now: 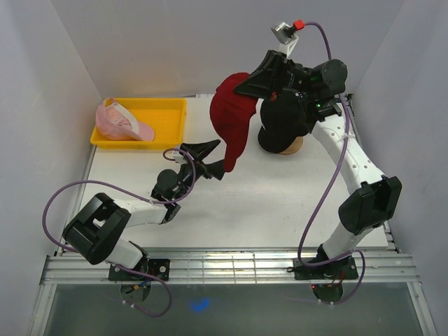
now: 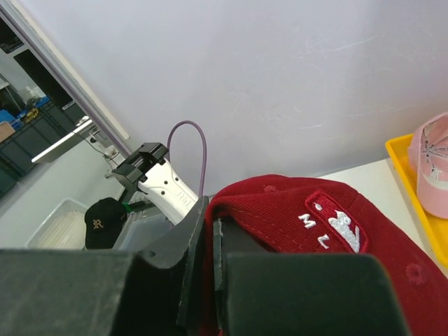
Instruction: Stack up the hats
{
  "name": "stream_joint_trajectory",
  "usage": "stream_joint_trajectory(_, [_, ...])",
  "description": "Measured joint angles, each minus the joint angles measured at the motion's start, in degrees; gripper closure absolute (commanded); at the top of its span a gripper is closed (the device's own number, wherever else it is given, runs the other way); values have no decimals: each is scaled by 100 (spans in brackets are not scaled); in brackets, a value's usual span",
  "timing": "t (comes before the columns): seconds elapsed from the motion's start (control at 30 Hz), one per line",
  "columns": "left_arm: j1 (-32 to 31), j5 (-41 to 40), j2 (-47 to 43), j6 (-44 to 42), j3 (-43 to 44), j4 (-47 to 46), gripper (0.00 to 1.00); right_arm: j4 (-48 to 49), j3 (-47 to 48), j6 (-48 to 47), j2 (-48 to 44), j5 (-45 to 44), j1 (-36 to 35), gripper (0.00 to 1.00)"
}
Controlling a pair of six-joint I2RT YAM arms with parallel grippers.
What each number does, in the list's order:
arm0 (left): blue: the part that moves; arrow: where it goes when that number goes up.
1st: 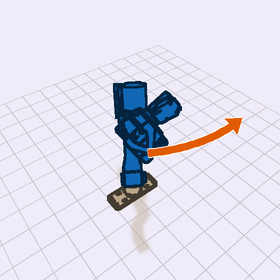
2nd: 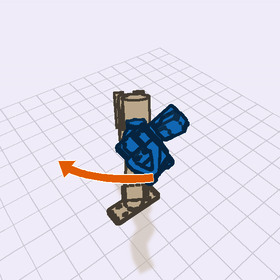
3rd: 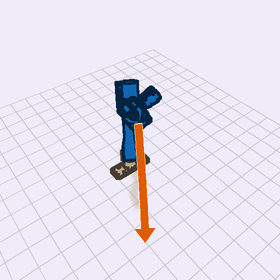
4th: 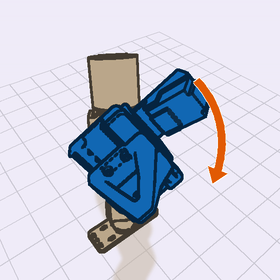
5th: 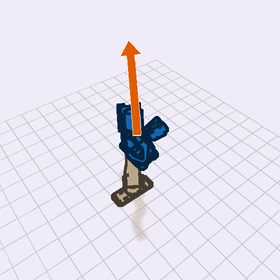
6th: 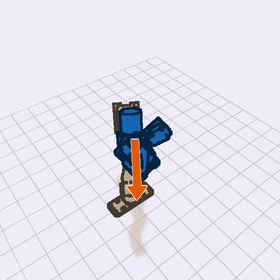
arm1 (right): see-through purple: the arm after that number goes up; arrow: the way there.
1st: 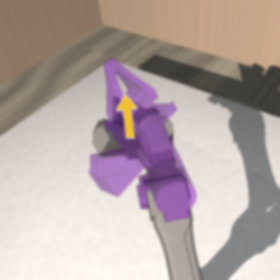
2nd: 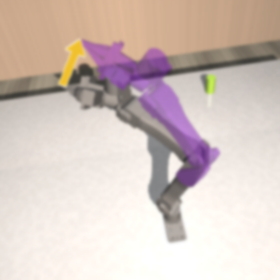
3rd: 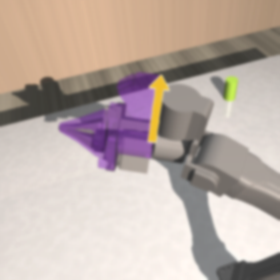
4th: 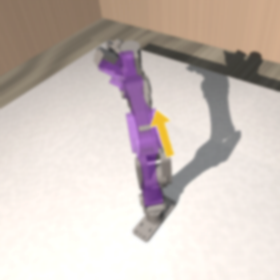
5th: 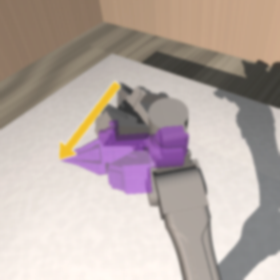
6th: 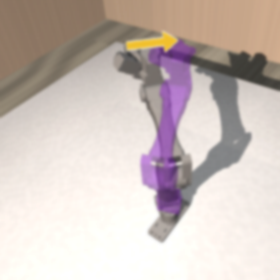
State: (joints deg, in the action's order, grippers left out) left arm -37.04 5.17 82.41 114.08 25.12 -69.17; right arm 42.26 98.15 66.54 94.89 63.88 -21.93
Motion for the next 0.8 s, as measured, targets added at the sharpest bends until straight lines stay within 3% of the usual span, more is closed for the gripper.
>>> stream_joint_trajectory(0.53, [-24,7,63,0,-291,-365,5,15,468,57,308,9,-11,92])
stream_joint_trajectory(0.8, [-33,-205,140,-2,-280,-516,11,636,-411,219,149,-55,-72,92])
